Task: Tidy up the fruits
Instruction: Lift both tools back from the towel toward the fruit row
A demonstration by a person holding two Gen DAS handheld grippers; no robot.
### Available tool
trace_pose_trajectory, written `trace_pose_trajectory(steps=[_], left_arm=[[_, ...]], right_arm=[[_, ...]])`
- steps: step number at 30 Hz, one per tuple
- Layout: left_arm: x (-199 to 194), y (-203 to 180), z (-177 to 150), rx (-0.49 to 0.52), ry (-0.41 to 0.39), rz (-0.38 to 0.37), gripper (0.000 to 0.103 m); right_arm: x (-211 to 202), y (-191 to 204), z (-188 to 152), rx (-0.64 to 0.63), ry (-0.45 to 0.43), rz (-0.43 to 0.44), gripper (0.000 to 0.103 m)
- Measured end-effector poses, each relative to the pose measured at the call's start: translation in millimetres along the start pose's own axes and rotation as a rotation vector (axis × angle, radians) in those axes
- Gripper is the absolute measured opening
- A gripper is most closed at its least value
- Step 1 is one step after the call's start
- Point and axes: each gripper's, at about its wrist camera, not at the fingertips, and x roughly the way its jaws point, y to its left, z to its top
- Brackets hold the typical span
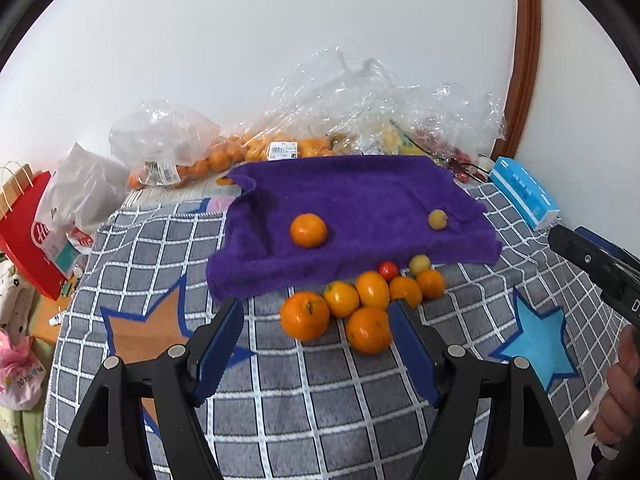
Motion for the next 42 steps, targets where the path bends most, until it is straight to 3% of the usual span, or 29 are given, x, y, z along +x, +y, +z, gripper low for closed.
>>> trace_pose_trajectory(steps=[5, 17, 22, 31, 35, 42], left_arm=[[-5.9, -6.7, -10.5, 0.046, -0.015, 0.053, 0.074], [7.7, 4.1, -20.9, 0.016, 0.015, 0.011, 0.073], [18.3, 20.0, -25.5, -0.027, 0.032, 0.006, 0.073], [34.5, 53.3, -29.5, -0.125, 0.070, -0.039, 0.073], [35.8, 63.0, -32.8, -0.123, 0.049, -0.011, 0.073], [51.5, 74.1, -32.8, -0.155, 0.079, -0.044, 0.073]], right_arm=[[-2.5, 0.8, -6.6, -0.004, -0.009, 0.010, 0.069], [14.1, 1.9, -20.4, -0.015, -0.025, -0.040, 0.069], [35.0, -2.6, -20.6, 0.024, 0.068, 0.012, 0.069], [67.5, 10.8, -30.2, -0.001, 0.147, 0.034, 0.053], [83.2, 21.3, -33.6, -0.043, 0.184, 0.041, 0.040], [102.8, 33.7, -31.6, -0.069, 0.200, 0.056, 0.039]])
